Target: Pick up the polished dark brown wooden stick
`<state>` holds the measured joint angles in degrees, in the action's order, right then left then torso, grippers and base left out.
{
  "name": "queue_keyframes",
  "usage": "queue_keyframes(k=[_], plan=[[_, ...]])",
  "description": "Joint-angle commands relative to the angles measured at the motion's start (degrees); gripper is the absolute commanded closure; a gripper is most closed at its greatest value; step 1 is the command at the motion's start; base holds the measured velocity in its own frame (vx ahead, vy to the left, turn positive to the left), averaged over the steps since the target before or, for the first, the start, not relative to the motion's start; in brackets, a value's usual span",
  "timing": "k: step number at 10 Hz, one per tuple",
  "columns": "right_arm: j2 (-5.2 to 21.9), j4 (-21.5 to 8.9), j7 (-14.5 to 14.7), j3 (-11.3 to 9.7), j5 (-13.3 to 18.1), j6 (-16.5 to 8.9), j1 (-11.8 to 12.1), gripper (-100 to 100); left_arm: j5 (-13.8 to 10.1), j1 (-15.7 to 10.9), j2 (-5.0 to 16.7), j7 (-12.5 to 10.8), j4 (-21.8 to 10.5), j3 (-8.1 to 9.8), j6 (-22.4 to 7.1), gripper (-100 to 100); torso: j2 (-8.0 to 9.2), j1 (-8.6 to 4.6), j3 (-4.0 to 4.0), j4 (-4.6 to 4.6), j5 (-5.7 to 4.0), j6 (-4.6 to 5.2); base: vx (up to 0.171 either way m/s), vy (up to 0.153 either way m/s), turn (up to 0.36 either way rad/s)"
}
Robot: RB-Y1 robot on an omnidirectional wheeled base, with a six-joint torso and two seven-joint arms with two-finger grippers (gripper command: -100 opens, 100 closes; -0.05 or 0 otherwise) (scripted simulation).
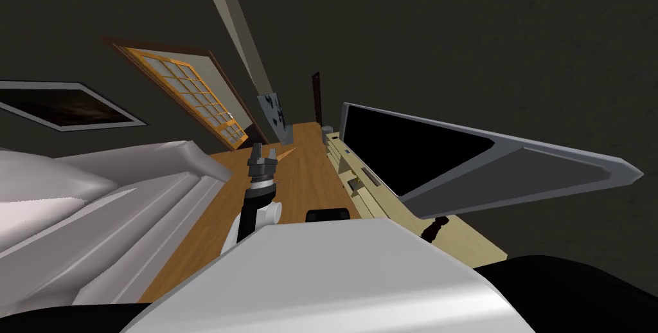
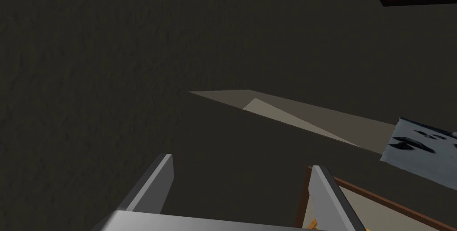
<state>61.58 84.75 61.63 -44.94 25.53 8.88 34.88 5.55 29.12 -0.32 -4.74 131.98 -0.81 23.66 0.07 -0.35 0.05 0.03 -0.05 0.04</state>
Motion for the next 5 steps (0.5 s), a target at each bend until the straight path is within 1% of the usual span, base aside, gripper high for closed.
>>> queue_keyframes(k=[1, 2, 3, 4, 5], plan=[[2.7, -1.7, 2.9, -1.9, 1.0, 0.4, -0.9, -100, 0.0, 0.0, 0.0, 0.0, 0.0, 0.00, 0.0, 0, 0.00, 0.00, 0.00, 0.00, 0.00, 0.00, -0.030, -0.124, 0.325], [2.7, -1.7, 3.7, -1.9, 1.0, 0.4, -0.9, -100, 0.0, 0.0, 0.0, 0.0, 0.0, 0.00, 0.0, 0, 0.03, -0.18, 0.02, 0.01, -0.03, -0.02, -0.026, -0.104, 0.131], [4.4, -2.8, 5.9, -3.0, 1.6, 0.7, -1.4, -100, 0.0, 0.0, 0.0, 0.0, 0.0, 0.01, 0.0, 0, 0.03, -0.13, 0.02, 0.01, -0.05, 0.04, -0.023, -0.089, 0.158], [5.9, -3.9, 7.5, -4.1, 2.3, 0.9, -1.9, -100, 0.0, 0.0, 0.0, 0.0, 0.0, 0.00, 0.0, 0, 0.02, -0.10, 0.01, 0.01, -0.03, 0.01, -0.043, -0.136, 0.292], [5.9, -3.9, 8.0, -4.1, 2.3, 0.9, -1.9, -100, 0.0, 0.0, 0.0, 0.0, 0.0, 0.01, 0.0, 0, 0.04, -0.25, 0.02, 0.01, -0.05, -0.02, -0.021, -0.112, 0.111]])
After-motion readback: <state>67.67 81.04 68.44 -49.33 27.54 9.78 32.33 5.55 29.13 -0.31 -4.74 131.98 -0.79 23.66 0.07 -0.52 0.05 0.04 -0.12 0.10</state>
